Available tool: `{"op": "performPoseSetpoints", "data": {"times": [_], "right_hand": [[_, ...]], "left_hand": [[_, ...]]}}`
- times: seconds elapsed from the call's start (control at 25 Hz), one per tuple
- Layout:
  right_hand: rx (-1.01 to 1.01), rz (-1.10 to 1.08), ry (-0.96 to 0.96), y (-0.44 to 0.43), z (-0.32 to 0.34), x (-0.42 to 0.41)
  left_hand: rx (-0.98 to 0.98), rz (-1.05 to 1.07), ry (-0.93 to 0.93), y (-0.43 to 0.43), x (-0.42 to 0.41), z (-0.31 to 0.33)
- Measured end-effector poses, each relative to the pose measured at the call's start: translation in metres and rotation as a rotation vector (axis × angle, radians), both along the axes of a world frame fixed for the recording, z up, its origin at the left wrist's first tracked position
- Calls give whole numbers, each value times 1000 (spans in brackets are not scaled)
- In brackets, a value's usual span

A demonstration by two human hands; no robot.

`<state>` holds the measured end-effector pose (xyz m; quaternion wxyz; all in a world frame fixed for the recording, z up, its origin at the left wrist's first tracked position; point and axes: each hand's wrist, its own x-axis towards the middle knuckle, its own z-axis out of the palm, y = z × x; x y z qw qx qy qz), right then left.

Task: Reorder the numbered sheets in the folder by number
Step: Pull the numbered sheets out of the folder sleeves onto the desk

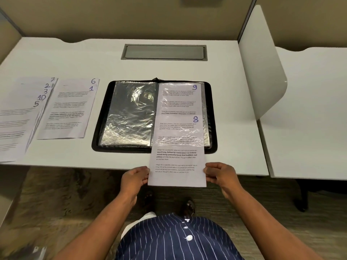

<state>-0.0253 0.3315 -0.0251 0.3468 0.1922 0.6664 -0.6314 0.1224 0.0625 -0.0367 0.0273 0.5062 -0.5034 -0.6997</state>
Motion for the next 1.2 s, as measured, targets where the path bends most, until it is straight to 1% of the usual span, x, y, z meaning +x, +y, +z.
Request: {"op": "performPoseSetpoints", "data": {"times": [0.2, 0.28, 0.36, 0.48, 0.56, 0.64, 0.8, 1.04, 1.2], "right_hand": [[21, 220, -87, 26, -2, 21], [27, 260, -111, 33, -4, 24], [14, 227, -79, 33, -3, 20], [-16, 97, 21, 16, 5, 3], [-6, 29, 69, -1, 10, -12], [23, 6, 103, -15, 13, -23], [77, 22, 111, -17, 11, -25], [91, 111, 71, 13, 18, 3], [82, 189, 47, 26, 28, 19]], "left_hand": [[32, 1, -13, 0, -17, -4], [30, -7, -20, 2, -18, -5], [25, 9, -27, 3, -19, -6], [26, 31, -20, 3, -21, -4], [19, 43, -19, 1, -26, -1], [13, 47, -29, -1, -30, 0], [36, 32, -55, -4, -30, 1], [128, -110, -64, 0, 5, 20], [107, -167, -61, 4, 29, 38]]}}
